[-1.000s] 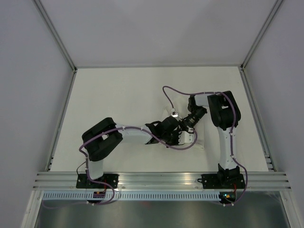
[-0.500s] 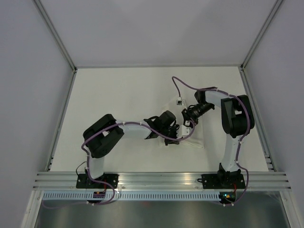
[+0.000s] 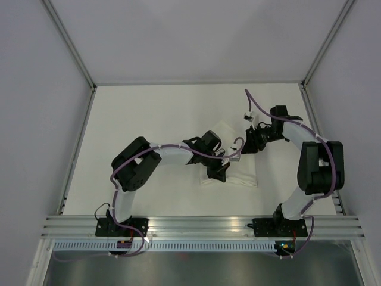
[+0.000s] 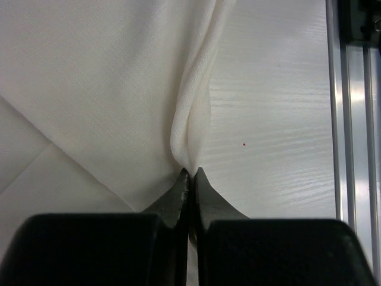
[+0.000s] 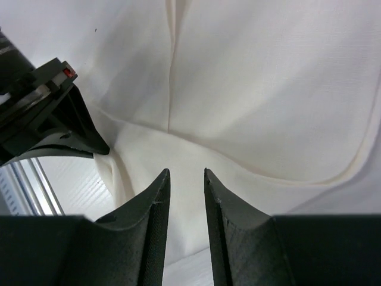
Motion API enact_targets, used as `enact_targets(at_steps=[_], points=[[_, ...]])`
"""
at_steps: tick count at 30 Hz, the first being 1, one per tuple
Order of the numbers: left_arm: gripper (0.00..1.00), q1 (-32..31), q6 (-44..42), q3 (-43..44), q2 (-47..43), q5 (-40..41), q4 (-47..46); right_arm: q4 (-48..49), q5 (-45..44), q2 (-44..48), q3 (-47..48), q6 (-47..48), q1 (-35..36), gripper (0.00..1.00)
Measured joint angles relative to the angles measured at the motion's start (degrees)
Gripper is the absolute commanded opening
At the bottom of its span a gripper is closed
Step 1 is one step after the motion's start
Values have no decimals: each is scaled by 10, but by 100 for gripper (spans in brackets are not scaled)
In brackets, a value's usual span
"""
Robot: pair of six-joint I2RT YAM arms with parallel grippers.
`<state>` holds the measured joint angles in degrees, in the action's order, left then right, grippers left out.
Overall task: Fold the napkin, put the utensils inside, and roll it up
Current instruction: Roll the napkin at the center of the board.
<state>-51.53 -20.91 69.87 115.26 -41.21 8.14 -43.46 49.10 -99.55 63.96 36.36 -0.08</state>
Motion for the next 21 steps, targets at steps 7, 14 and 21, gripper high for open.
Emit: enact_targets(at_steps=[7,14,21], points=[[2,37,49,50,45,-90,40,83,-28,126,-82,-14,-16,40],[2,68,96,102,94,-167,81,116,-45,221,-154,22,-20,43],[2,82,137,150,136,-216,119,113,-51,308,-193,94,-6,46]])
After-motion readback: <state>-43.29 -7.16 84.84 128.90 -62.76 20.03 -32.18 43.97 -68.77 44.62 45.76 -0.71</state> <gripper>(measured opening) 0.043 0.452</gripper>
